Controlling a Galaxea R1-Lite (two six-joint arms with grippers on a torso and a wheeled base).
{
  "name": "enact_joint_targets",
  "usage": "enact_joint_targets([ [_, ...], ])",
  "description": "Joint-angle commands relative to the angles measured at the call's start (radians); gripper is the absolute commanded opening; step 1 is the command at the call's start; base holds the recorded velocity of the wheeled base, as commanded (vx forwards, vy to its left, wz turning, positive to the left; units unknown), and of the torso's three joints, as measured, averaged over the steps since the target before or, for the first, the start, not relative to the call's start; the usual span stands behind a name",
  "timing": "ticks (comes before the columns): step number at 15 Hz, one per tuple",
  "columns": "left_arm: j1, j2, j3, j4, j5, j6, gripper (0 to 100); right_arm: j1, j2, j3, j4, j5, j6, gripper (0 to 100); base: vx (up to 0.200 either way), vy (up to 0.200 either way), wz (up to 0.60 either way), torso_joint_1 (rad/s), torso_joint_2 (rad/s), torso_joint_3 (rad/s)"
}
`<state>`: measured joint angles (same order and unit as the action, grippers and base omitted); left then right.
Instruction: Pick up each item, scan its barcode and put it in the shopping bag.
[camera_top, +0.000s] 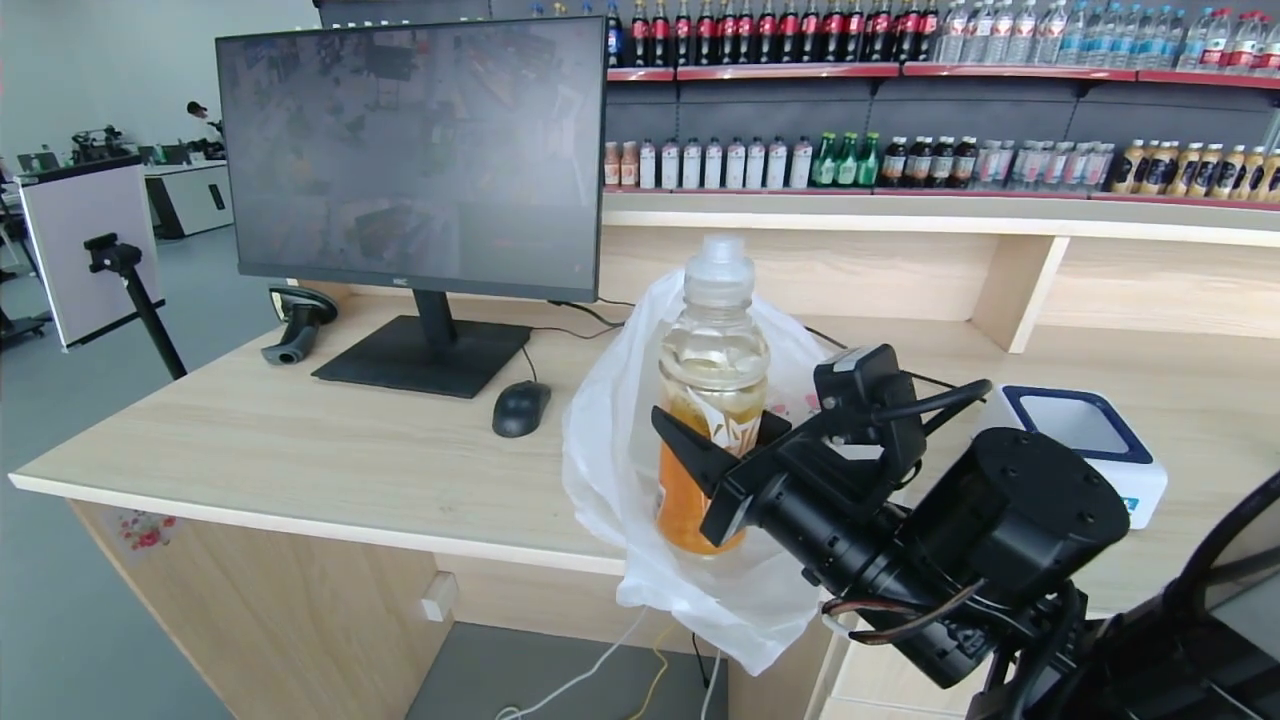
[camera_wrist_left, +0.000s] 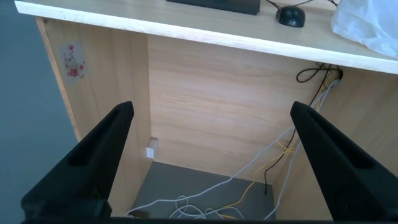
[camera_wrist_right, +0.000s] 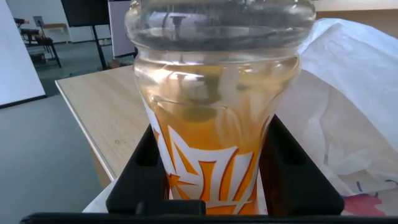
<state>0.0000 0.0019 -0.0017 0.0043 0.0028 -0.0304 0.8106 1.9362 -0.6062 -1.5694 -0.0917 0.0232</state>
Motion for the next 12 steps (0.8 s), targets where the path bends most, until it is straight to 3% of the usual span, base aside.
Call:
enact_joint_targets([
  [1, 0.0, 0.0, 0.0, 0.0, 0.0, 0.0, 100, 0.007, 0.023, 0.003, -0.001, 0.0, 0.0, 0, 0.0, 0.0, 0.0, 0.0, 0.0, 0.0],
  [12, 0.0, 0.0, 0.0, 0.0, 0.0, 0.0, 100, 0.004, 0.032, 0.006, -0.001, 0.003, 0.003, 0, 0.0, 0.0, 0.0, 0.0, 0.0, 0.0],
])
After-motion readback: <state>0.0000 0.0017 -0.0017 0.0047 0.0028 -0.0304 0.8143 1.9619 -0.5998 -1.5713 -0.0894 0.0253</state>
